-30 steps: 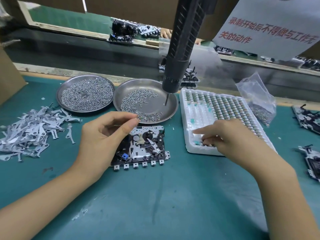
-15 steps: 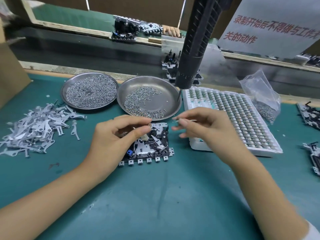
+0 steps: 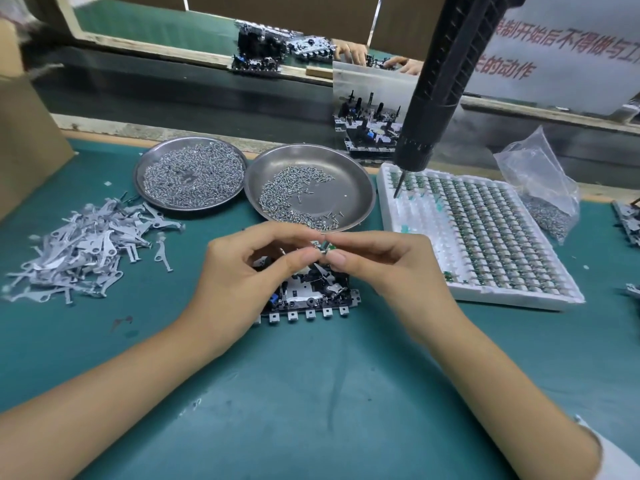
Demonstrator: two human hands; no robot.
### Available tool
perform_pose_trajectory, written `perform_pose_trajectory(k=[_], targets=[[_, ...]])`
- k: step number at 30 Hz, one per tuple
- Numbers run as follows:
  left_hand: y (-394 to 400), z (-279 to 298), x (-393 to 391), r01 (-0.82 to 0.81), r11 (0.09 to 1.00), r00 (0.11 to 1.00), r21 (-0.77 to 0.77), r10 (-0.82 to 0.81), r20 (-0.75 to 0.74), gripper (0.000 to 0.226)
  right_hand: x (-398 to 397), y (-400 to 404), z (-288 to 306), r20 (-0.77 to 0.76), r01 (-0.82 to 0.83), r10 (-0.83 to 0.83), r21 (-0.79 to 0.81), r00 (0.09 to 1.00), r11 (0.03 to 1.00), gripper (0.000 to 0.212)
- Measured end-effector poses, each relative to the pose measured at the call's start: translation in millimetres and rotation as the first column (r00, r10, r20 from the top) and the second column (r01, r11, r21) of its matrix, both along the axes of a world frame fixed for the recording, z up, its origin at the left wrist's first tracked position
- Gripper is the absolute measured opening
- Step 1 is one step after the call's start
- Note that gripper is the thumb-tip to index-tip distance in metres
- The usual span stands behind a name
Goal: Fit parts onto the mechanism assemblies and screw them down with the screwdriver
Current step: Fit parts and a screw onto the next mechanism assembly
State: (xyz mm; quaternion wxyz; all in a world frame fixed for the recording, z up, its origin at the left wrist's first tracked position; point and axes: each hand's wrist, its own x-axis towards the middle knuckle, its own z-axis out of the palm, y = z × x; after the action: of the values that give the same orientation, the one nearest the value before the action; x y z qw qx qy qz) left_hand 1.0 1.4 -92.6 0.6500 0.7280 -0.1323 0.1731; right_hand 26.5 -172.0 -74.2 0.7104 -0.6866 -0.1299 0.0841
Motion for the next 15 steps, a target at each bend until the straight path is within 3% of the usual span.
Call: perform_pose_trajectory(k=[8, 15], targets=[[-0.2, 0.2, -0.6, -0.019, 1.000, 0.999, 0.022, 0.020, -0.027, 0.014, -2.3, 2.7, 0.8, -0.015, -0.014, 0.015, 0.065, 1.000, 0.998, 0.017], [0.2, -0.1, -0.6, -0.014, 0.998, 1.000, 0.055, 0.014, -0.002, 0.013, -5.2, 4.1, 1.5, 0.041, -0.006, 0.006, 0.008, 0.999, 1.000, 0.018]])
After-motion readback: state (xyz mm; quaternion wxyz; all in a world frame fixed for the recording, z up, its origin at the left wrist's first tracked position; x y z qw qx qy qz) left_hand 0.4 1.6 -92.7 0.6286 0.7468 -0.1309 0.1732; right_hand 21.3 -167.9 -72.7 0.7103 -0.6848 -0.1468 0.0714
